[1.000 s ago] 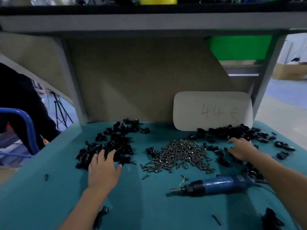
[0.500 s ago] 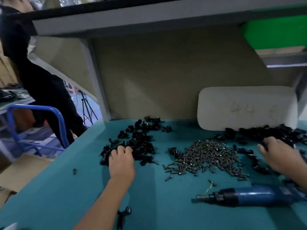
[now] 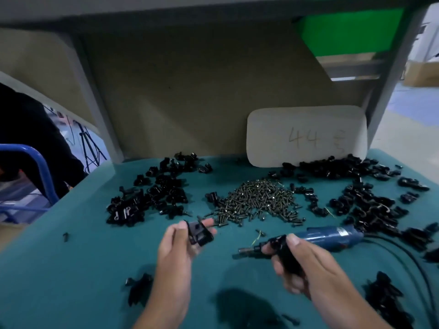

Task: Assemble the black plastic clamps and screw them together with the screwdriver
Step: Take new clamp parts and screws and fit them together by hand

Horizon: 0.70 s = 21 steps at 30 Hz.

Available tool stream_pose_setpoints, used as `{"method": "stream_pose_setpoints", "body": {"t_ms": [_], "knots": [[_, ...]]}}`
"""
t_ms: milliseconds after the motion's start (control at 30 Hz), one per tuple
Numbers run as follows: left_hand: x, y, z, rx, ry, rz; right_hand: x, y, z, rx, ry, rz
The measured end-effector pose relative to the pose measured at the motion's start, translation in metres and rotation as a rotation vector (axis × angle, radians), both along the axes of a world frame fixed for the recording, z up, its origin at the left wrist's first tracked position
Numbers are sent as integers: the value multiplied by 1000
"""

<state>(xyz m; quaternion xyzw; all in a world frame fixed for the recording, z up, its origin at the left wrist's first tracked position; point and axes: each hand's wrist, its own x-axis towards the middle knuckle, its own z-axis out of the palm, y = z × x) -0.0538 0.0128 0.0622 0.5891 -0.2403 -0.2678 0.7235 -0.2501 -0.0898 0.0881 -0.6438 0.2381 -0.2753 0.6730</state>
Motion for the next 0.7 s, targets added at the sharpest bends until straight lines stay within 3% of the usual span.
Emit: {"method": "stream_pose_setpoints", "body": {"t_ms": [67,200,367,533,700], "knots": [[-35,4,-9,-172,294,-167,4,8,-16,72,25,4],[-56,3,-28,-210,347,-277,6,14,-43,147,-31,-63],[-51,0,-46,-207,212,-393,1,20,-59,-211,103,-100],[-61,2,-62,-69,-88,-380,0,22,-63,-389,102,-185],[-57,0,-57,-68,-105,-393,-1,18,-65,-431,80,-237]]}}
